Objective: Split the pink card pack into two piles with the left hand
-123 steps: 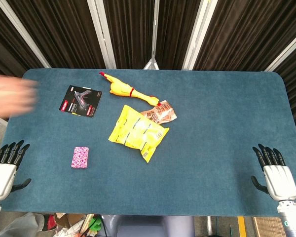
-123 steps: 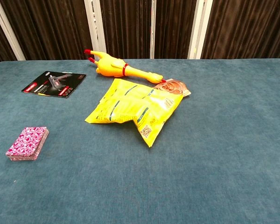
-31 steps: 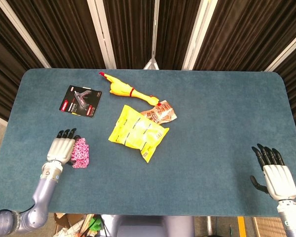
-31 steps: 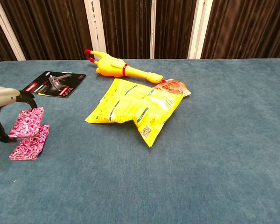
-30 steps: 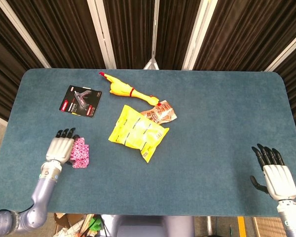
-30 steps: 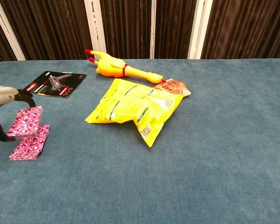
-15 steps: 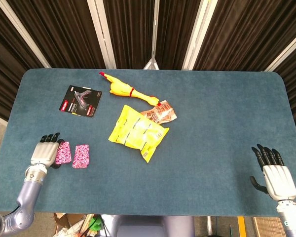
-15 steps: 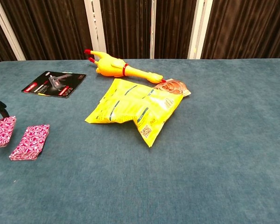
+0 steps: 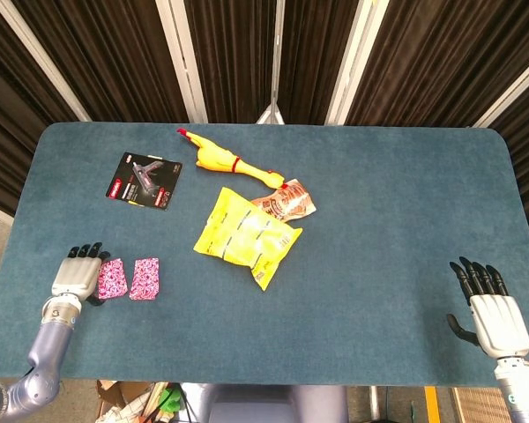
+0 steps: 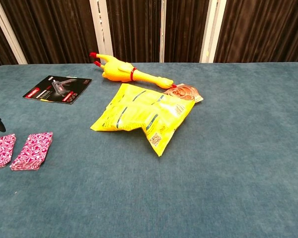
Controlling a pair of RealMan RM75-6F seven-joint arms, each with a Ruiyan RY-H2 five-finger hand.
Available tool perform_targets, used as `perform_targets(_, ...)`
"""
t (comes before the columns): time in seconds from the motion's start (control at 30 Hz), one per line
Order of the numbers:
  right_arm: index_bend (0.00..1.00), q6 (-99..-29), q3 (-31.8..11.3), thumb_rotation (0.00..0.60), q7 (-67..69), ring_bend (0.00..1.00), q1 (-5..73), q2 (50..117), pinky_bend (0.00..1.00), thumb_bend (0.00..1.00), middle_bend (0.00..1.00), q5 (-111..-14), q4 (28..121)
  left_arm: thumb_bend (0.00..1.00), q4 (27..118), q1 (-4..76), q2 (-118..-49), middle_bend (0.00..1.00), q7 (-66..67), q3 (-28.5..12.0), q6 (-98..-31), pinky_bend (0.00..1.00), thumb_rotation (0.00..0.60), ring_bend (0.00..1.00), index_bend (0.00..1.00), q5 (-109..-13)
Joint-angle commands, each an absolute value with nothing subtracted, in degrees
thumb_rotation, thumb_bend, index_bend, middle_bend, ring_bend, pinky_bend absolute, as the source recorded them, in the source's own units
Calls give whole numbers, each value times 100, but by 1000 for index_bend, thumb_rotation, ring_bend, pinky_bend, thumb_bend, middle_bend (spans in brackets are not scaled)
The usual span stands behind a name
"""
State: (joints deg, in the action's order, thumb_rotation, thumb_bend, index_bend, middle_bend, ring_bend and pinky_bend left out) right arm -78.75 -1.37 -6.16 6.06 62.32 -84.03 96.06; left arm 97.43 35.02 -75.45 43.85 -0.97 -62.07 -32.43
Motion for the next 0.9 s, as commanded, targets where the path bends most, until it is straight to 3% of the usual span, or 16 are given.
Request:
perform_targets(0.03, 0, -7874, -139, 600, -618, 0, 608, 6233, 27, 363, 0, -8402, 9608, 224, 9836, 3588, -7486, 0, 4507, -100, -6241, 0, 600, 0, 150, -3108)
perform_targets(0.3, 0, -7875, -137, 600, -618, 0, 608, 6233, 27, 362, 0, -8409, 9607, 210, 10126, 3751, -7483, 0, 4617, -207, -6373, 0, 600, 0, 104, -2979)
perform_targets(0.47, 0, -7871, -136, 600, -621, 0, 608, 6228, 28, 363, 0, -8404, 9616, 137, 10178, 3844, -7745, 0, 4808, -155, -6538, 0, 600, 0, 89, -2955)
perform_targets(0.9, 0, -7864, -135, 600, -591, 0, 611, 6222, 27, 362, 0, -8409, 9613, 157, 10083, 4074, -8410, 0, 5159, -234, -6855, 0, 600, 0, 96, -2742)
